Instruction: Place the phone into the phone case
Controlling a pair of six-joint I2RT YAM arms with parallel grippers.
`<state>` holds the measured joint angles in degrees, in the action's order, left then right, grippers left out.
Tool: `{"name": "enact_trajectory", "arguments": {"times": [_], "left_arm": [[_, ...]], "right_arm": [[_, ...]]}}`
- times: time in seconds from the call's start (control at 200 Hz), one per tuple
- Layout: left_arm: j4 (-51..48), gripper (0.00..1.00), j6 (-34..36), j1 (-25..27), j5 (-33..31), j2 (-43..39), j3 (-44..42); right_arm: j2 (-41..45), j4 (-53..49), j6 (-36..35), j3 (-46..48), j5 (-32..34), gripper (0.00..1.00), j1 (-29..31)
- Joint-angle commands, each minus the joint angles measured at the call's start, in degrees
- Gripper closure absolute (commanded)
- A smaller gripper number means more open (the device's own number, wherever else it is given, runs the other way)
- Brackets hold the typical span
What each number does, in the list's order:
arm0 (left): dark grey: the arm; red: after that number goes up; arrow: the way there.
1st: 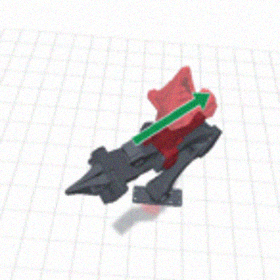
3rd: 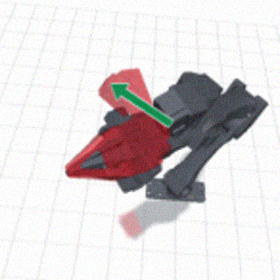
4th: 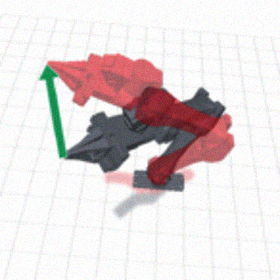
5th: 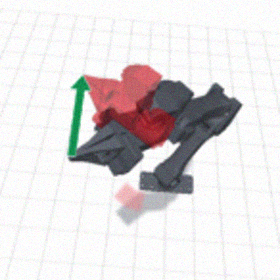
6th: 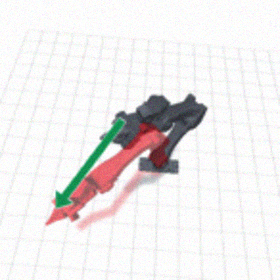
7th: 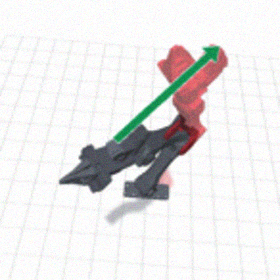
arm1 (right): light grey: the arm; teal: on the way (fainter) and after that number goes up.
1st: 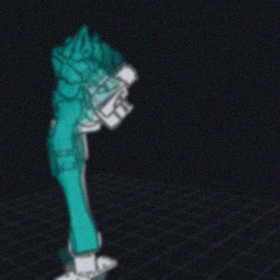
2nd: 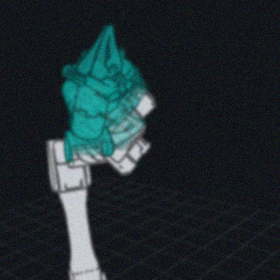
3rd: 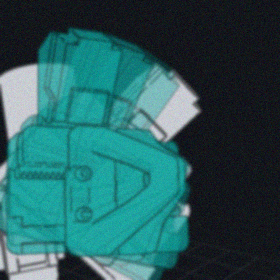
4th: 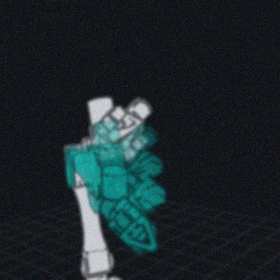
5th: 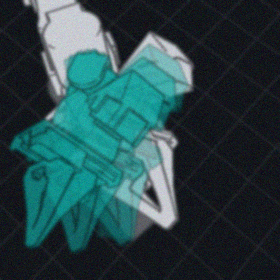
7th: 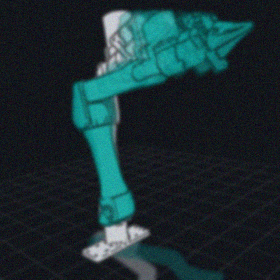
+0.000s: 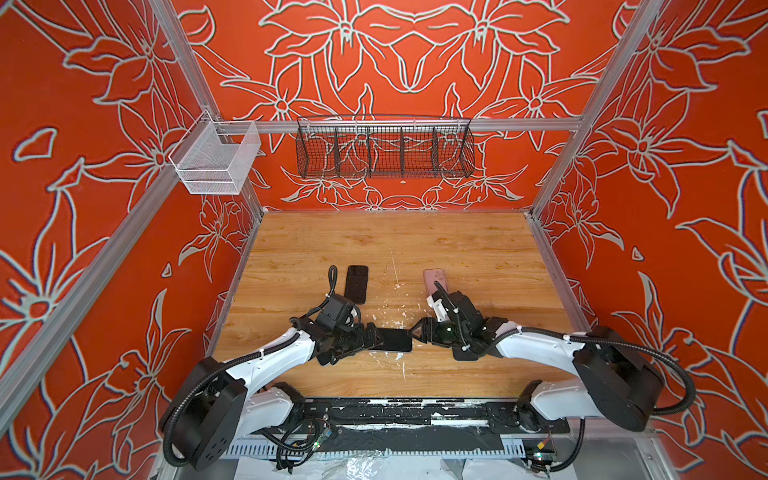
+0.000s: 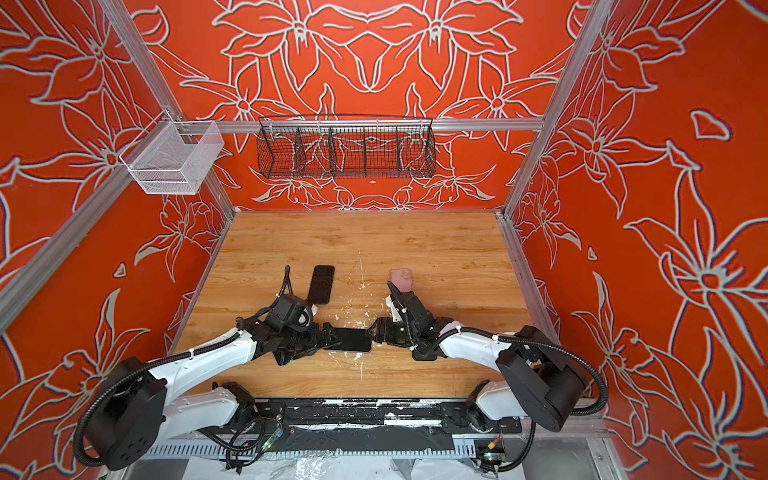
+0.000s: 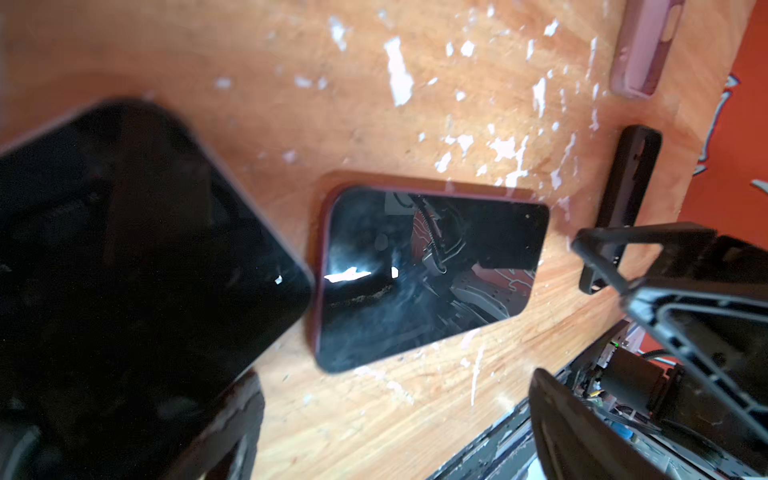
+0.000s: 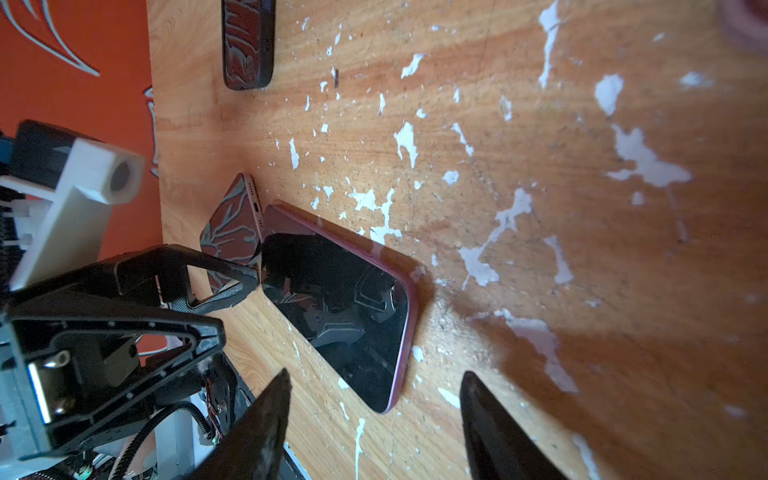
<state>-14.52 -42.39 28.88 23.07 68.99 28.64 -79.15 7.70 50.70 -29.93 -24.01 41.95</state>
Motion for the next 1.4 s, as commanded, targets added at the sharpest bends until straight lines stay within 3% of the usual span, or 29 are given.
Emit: {"name": "enact_trajectory", "arguments": {"times": [0.0,0.671,1.031,1.396], "left_arm": [[3.33,0.03,0.94,0.21,0.35,2.42,0.54],[11.18,0.0,0.02,0.23,6.18,7.23,0.09],[12.13,0.01,-0.36,0.47,7.78,9.03,0.01],[12.76,0.02,-0.32,0.65,8.44,10.0,0.24]], "right_arm": [[-1.48,1.74,2.07,1.24,-0.86,0.35,0.74],[-6.98,14.01,8.21,4.9,-3.76,0.35,1.2],[-2.85,21.32,8.24,5.06,-6.48,0.35,1.17],[2.24,21.48,7.04,5.67,-7.72,0.38,1.2]]}}
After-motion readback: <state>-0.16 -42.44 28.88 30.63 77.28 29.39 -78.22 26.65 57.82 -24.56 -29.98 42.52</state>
